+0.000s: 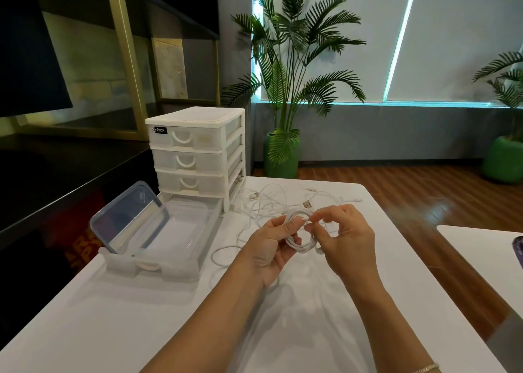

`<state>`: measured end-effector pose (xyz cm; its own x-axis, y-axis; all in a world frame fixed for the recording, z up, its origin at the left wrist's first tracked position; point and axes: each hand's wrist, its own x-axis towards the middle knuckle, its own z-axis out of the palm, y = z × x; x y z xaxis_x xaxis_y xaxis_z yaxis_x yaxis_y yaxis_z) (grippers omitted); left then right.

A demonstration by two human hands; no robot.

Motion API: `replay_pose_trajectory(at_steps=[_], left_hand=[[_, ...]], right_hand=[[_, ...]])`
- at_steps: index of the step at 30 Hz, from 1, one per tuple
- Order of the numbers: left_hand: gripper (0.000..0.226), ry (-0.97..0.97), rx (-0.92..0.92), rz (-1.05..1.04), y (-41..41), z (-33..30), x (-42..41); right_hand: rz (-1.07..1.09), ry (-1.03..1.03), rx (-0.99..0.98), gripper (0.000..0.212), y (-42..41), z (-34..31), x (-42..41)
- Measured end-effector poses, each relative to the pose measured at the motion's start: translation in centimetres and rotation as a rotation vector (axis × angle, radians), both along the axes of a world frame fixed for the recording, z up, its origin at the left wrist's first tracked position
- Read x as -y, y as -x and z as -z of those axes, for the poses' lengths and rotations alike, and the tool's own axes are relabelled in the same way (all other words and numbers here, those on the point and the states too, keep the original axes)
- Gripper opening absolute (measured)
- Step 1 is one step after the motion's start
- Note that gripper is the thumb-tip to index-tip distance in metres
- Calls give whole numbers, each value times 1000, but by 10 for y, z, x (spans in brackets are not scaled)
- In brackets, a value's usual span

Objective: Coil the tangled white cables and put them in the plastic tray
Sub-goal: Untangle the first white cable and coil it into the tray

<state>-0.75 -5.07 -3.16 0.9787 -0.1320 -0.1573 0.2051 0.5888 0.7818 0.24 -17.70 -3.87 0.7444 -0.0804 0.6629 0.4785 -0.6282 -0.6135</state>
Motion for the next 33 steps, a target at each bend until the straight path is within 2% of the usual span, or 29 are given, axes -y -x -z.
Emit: replay_pose_trajectory(at_steps=[7, 14, 22, 24, 28, 33], left_hand=[[28, -167, 163, 8, 0, -3, -3], [9, -266, 169, -37, 0, -4, 1], [1, -247, 174, -58, -2, -2, 2], [3, -315, 206, -104, -3, 0, 2], [8, -519, 375, -229, -5, 2, 2], [15, -627, 470, -252, -9, 7, -5]], right_hand=[[6, 64, 67, 12, 4, -3, 4], [121, 130, 218, 15, 3, -2, 1], [122, 147, 190, 14, 2, 2, -4], [80, 111, 121, 14, 3, 1, -4], [-40, -43, -164, 17, 6, -5, -3], [-152, -383, -517, 20, 6, -13, -6]])
